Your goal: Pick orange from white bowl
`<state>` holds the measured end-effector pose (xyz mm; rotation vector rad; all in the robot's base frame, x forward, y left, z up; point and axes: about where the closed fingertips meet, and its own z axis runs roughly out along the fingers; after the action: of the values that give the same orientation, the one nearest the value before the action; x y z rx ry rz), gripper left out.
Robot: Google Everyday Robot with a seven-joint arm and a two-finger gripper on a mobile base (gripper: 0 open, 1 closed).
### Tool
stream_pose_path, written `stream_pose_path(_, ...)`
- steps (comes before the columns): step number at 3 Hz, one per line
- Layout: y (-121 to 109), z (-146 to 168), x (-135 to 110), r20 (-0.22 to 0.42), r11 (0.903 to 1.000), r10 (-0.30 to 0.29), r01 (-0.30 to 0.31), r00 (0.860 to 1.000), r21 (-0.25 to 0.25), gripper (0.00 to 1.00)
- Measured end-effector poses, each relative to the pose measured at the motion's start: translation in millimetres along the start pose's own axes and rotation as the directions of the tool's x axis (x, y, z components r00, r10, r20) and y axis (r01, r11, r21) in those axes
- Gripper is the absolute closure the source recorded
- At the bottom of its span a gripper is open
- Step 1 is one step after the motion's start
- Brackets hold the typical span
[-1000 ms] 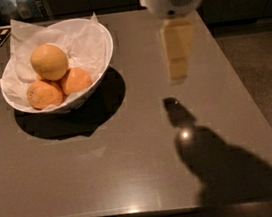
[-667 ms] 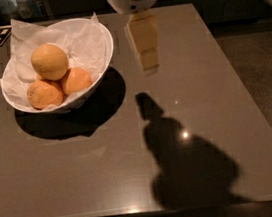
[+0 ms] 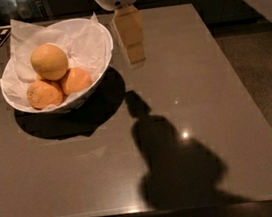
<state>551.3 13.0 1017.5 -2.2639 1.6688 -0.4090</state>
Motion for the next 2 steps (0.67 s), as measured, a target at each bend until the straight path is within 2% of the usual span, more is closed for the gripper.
stream_pose_path(1, -21.1, -1.7, -20.6, 0.019, 0.9956, -0.081, 0.08, 0.997, 0.048, 0.0)
stream_pose_path(2, -48.0, 7.4, -46.7, 0.023, 0.9779, -0.204, 0.203, 0.979, 0.049, 0.0)
